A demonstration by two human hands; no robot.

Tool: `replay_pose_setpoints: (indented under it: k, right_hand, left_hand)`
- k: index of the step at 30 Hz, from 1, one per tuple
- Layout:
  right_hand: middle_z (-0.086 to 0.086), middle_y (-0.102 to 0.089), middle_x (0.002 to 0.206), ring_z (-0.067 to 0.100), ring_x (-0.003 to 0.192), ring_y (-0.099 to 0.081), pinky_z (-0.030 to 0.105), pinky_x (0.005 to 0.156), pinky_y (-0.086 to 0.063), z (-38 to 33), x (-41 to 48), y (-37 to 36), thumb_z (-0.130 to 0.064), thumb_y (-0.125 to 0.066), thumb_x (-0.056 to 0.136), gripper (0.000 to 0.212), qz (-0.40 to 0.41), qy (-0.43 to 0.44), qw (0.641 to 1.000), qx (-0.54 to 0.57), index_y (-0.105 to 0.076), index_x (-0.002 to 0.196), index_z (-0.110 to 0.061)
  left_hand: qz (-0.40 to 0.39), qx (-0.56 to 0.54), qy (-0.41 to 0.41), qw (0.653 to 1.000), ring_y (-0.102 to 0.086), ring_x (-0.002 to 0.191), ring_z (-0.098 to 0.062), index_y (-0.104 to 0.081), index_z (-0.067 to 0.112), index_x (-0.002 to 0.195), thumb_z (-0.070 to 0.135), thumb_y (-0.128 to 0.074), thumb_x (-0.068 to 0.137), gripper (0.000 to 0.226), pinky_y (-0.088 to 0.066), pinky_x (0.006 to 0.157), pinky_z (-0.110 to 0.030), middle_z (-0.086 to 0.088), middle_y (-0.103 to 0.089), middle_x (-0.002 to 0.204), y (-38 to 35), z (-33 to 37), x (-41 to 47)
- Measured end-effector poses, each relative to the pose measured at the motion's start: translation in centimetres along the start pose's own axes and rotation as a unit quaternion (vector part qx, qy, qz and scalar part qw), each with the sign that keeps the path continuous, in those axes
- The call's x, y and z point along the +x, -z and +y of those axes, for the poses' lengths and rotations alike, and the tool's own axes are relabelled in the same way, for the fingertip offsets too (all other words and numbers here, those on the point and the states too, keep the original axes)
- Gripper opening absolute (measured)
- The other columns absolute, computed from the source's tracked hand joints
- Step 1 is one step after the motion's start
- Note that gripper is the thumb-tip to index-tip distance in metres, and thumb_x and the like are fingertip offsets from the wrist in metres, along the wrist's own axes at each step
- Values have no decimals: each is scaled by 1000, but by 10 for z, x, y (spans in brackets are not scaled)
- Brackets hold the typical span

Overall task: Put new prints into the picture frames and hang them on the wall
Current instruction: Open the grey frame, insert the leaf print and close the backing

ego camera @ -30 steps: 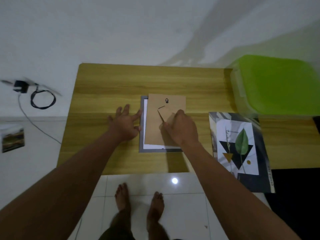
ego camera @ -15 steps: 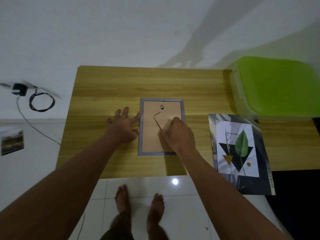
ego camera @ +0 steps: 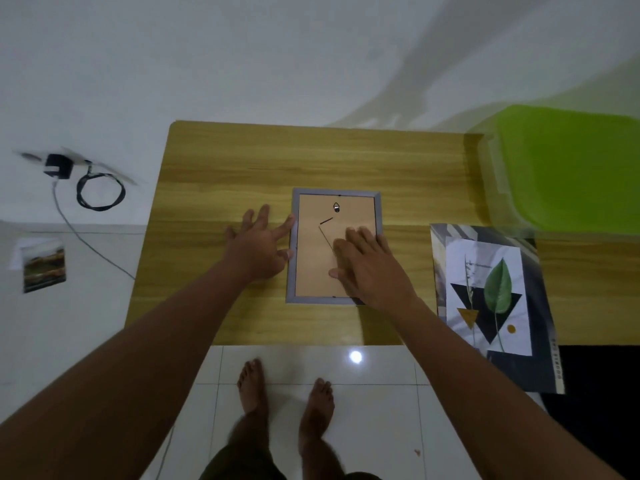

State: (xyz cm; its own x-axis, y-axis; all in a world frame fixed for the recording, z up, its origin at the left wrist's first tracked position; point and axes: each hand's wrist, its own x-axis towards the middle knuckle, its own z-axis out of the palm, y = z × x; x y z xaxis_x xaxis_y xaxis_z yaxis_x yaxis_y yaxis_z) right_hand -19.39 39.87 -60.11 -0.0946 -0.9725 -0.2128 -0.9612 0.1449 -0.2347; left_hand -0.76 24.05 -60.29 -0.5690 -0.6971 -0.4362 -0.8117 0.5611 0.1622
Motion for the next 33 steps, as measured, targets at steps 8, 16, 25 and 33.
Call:
replay_pose_setpoints:
  k: [8, 16, 25, 33]
  right_hand:
    - [10, 5, 165, 24, 152, 7, 44, 122, 4, 11, -11, -1, -77, -45, 85, 100, -76, 17, 997, 22, -7, 159, -20]
    - [-1, -12, 165, 14, 152, -2, 38, 123, 2, -4, -6, 8, -51, -81, 70, 99, -58, -84, 978, 184, -31, 152, -29]
    - [-3, -13, 165, 21, 152, -2, 43, 121, -7, -18, -6, 26, -35, -88, 68, 97, -88, -148, 963, 206, -35, 149, -31]
    - [2, -20, 162, 22, 150, -11, 45, 120, -9, -13, -8, 28, -55, -78, 74, 91, -102, -109, 972, 181, -35, 149, -26]
  left_hand:
    - [-3, -7, 0, 1000, 8, 149, -32, -2, 55, 147, 58, -44, 93, 69, -9, 112, -68, -4, 7, 164, -1, 0, 1]
    - [-13, -11, 6, 1000, 10, 149, -32, -2, 57, 146, 57, -45, 93, 69, -7, 113, -68, -3, 9, 164, 1, 1, 0]
    - [-13, -16, 6, 1000, 10, 149, -31, -3, 55, 147, 57, -45, 93, 69, -7, 113, -67, -3, 10, 164, 3, 3, -2]
    - [-5, 3, -4, 1000, 5, 149, -32, -4, 55, 148, 61, -46, 91, 72, -12, 113, -65, -4, 6, 163, 7, 1, -3]
